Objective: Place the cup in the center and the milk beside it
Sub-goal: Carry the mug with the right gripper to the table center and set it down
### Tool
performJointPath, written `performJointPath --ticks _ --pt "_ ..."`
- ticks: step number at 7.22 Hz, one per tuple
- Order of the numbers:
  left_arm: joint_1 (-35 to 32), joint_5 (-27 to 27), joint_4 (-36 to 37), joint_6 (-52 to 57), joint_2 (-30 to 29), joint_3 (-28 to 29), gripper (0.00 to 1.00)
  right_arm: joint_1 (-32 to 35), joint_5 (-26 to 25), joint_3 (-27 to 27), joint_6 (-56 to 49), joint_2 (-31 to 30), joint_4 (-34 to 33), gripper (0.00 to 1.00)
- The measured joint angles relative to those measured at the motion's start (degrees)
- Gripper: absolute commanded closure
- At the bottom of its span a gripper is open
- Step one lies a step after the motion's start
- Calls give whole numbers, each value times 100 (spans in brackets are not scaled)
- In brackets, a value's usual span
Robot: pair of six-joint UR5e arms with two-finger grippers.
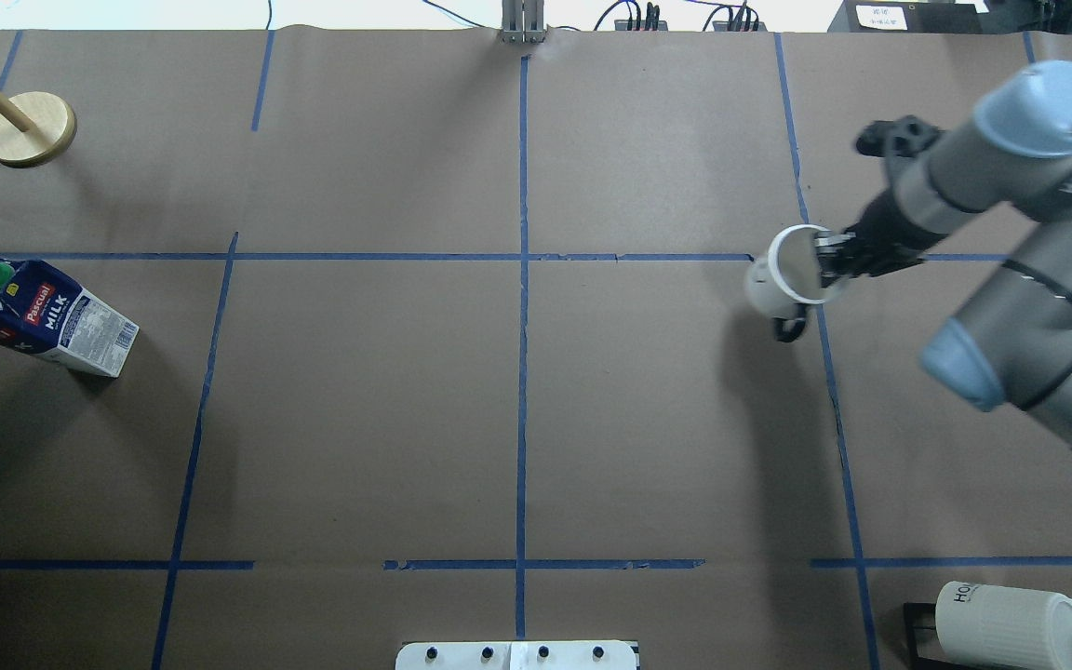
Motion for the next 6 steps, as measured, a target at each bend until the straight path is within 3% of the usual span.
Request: performJointPath --ticks 4,6 --pt "0 -6 0 1 0 -18 0 -966 -649 -1013 1457 1857 -396 100" --pt "0 -8 2 4 -4 -22 0 -1219 -851 -1319 1631 2156 -406 100"
